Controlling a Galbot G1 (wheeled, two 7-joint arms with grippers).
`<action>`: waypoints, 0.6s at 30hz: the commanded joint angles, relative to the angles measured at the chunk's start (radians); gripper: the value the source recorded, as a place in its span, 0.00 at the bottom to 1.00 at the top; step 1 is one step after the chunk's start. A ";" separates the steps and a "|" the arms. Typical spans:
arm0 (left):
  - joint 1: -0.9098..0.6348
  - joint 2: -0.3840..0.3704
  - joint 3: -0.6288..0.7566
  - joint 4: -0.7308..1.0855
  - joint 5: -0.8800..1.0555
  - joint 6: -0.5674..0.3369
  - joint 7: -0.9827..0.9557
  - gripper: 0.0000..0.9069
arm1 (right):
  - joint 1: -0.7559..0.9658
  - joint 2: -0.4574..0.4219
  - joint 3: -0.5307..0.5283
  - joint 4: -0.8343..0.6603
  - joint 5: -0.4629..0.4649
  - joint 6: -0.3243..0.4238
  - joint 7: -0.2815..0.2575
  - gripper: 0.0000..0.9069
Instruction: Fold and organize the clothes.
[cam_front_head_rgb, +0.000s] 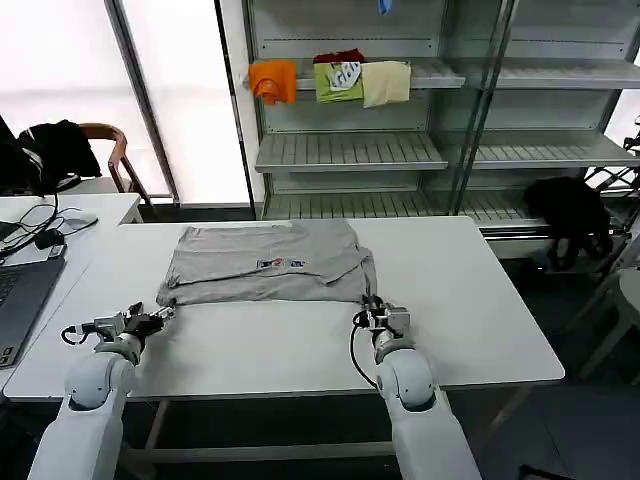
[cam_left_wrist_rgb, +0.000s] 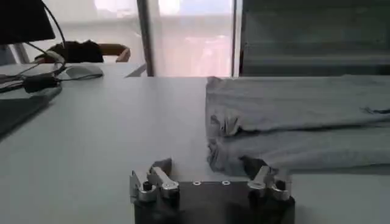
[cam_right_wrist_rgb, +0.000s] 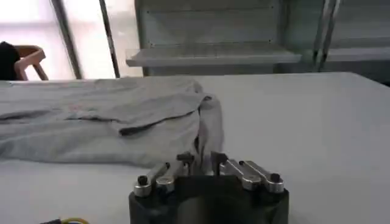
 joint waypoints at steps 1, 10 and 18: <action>0.003 0.001 0.000 0.004 0.004 0.005 0.000 0.67 | -0.005 -0.003 0.002 -0.011 -0.009 -0.003 -0.002 0.00; 0.002 0.005 0.000 0.010 0.003 0.003 0.007 0.01 | -0.023 0.005 -0.002 0.033 -0.002 -0.003 -0.002 0.00; 0.003 0.012 0.007 0.006 -0.002 -0.033 0.021 0.01 | -0.050 -0.006 -0.007 0.075 0.001 -0.003 -0.002 0.00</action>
